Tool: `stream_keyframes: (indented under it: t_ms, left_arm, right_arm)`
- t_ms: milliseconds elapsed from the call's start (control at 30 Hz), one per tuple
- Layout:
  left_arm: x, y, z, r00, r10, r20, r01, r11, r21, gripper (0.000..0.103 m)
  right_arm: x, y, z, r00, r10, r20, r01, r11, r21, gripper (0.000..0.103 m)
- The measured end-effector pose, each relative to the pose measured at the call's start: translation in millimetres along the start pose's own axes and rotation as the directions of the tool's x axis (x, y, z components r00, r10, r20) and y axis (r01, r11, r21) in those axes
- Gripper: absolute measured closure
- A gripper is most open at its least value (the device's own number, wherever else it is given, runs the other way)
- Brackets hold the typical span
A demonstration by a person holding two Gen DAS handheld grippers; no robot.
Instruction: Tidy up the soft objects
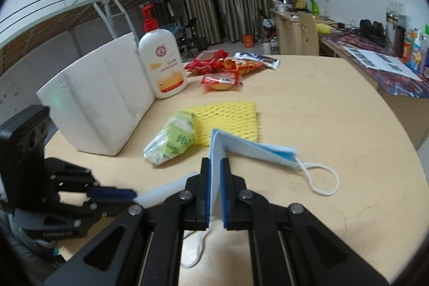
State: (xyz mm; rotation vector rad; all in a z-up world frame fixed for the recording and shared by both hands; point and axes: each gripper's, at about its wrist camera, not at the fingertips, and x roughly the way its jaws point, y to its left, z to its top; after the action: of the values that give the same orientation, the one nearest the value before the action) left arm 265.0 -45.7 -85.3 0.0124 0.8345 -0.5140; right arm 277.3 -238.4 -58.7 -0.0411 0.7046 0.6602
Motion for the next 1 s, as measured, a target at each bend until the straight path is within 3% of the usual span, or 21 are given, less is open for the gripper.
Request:
stream_keyframes:
  t_ms: [133,167,300,333,367,500,533,567,667,1000]
  left_arm:
    - [-2.9,-2.6,-2.5,1.0,-0.006,0.003,0.005,1.0,0.013,0.093]
    - [-2.5,-2.7,-3.2,1.0,-0.005,0.0,0.005,1.0,0.012,0.093]
    - [-0.5,-3.4,-3.9,1.0,-0.003,-0.008,0.004,1.0,0.021,0.093]
    - [-0.3,-3.7,-4.0,1.0,-0.004,-0.008,0.004,1.0,0.025,0.093]
    - [0.0,-4.0,-4.3,1.0,-0.003,-0.008,0.003,1.0,0.028,0.093]
    - [-0.1,-2.7,-4.7,1.0,-0.008,-0.01,0.008,1.0,0.028,0.093]
    - [0.1,-2.6,-4.6,1.0,-0.009,-0.011,0.009,1.0,0.028,0.093]
    - [0.2,-3.0,-4.8,1.0,-0.008,-0.012,0.009,1.0,0.029,0.093]
    - [-0.4,-3.9,-5.3,1.0,-0.011,-0.012,0.012,0.999,0.031,0.093]
    - [-7.9,-6.3,-2.7,0.999,-0.032,0.022,0.031,0.999,0.039,0.095]
  right_arm:
    - [6.3,5.8,8.1,1.0,-0.006,-0.014,0.006,1.0,-0.028,0.05]
    - [6.9,7.4,8.2,1.0,-0.004,-0.01,0.004,0.999,-0.035,0.045]
    - [22.9,20.4,8.4,0.998,-0.036,-0.058,0.031,0.996,-0.088,0.045]
    - [27.3,21.1,7.4,0.996,-0.053,-0.075,0.046,0.995,-0.092,0.047]
    - [32.8,21.6,6.3,0.994,-0.066,-0.092,0.057,0.993,-0.099,0.059]
    - [46.8,19.7,0.2,0.985,-0.091,-0.145,0.077,0.992,-0.103,0.069]
    - [48.2,20.2,-1.0,0.984,-0.093,-0.152,0.077,0.991,-0.106,0.085]
    - [49.3,21.4,-2.3,0.983,-0.099,-0.154,0.082,0.99,-0.116,0.092]
    - [47.3,20.6,-4.6,0.984,-0.102,-0.147,0.087,0.991,-0.104,0.097]
    - [-1.9,15.9,3.3,0.999,-0.034,-0.012,0.034,0.999,-0.004,0.097]
